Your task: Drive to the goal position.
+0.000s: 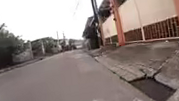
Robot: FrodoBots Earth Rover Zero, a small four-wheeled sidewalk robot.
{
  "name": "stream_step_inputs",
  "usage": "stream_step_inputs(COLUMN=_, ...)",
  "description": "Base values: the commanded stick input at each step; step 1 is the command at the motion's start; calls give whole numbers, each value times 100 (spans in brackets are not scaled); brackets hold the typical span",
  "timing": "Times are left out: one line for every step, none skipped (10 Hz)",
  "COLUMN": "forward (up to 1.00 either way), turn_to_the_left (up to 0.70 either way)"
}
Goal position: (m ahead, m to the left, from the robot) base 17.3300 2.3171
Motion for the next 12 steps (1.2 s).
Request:
stream_step_inputs(forward=100, turn_to_the_left=0)
stream_step_inputs(forward=100, turn_to_the_left=0)
stream_step_inputs(forward=100, turn_to_the_left=0)
stream_step_inputs(forward=100, turn_to_the_left=0)
stream_step_inputs(forward=100, turn_to_the_left=0)
stream_step_inputs(forward=100, turn_to_the_left=0)
stream_step_inputs(forward=100, turn_to_the_left=0)
stream_step_inputs(forward=100, turn_to_the_left=0)
stream_step_inputs(forward=100, turn_to_the_left=0)
stream_step_inputs(forward=100, turn_to_the_left=0)
stream_step_inputs(forward=100, turn_to_the_left=0)
stream_step_inputs(forward=100, turn_to_the_left=0)
